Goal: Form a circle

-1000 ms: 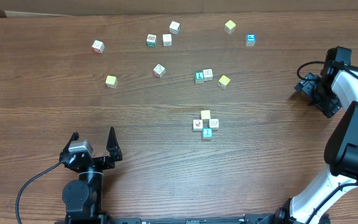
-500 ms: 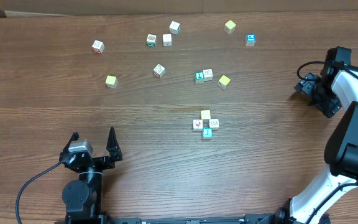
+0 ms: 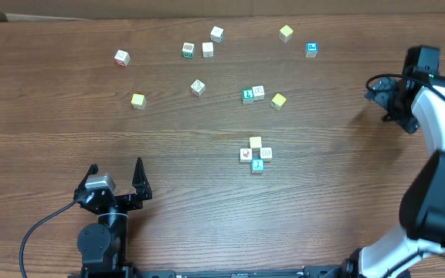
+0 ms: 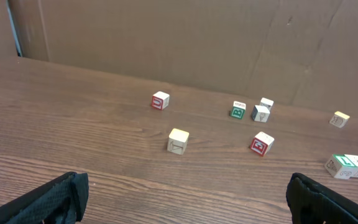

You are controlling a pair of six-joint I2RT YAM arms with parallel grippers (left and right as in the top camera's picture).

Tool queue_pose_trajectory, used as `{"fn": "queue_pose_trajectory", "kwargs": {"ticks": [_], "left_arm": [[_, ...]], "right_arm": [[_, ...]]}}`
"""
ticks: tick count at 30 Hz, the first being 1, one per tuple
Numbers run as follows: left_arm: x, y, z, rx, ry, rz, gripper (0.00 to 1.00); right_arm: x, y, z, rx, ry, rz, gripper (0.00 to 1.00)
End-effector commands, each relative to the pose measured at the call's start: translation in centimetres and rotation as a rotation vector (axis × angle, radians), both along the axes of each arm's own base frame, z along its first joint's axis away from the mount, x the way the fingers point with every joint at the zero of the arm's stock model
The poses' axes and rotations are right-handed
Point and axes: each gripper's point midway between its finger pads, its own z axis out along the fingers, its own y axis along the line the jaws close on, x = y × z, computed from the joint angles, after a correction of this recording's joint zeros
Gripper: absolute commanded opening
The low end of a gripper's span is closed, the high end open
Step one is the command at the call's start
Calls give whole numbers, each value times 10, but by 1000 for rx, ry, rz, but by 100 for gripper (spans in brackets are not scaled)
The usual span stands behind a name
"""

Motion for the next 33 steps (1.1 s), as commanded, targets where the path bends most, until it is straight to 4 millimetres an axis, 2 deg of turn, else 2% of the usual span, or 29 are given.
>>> {"fn": "queue_pose_trajectory", "kwargs": {"ticks": [1, 5, 9, 14, 18, 22, 28, 31, 33], "left_arm": [[0, 1, 1, 22, -8, 0, 99], [0, 1, 1, 22, -8, 0, 99], [0, 1, 1, 22, -8, 0, 100], [0, 1, 1, 22, -9, 0, 100], [0, 1, 1, 22, -8, 0, 100], [0, 1, 1, 22, -9, 0, 100], [0, 1, 1, 22, -9, 0, 100], [0, 1, 1, 22, -8, 0, 100], [0, 1, 1, 22, -9, 0, 100]], "right_arm": [[5, 16, 46, -28, -112, 35, 100], [8, 41, 75, -39, -181, 94, 100], [10, 65, 92, -41, -223, 151, 100], [10, 81, 102, -41, -248, 187, 100], [8, 84, 103, -40, -246, 195, 100], [3, 93, 86, -3, -215, 242, 100], [2, 138, 33, 43, -330, 579, 100], [-8, 154, 13, 64, -397, 658, 100], [-16, 157, 1, 71, -407, 667, 100]]}}
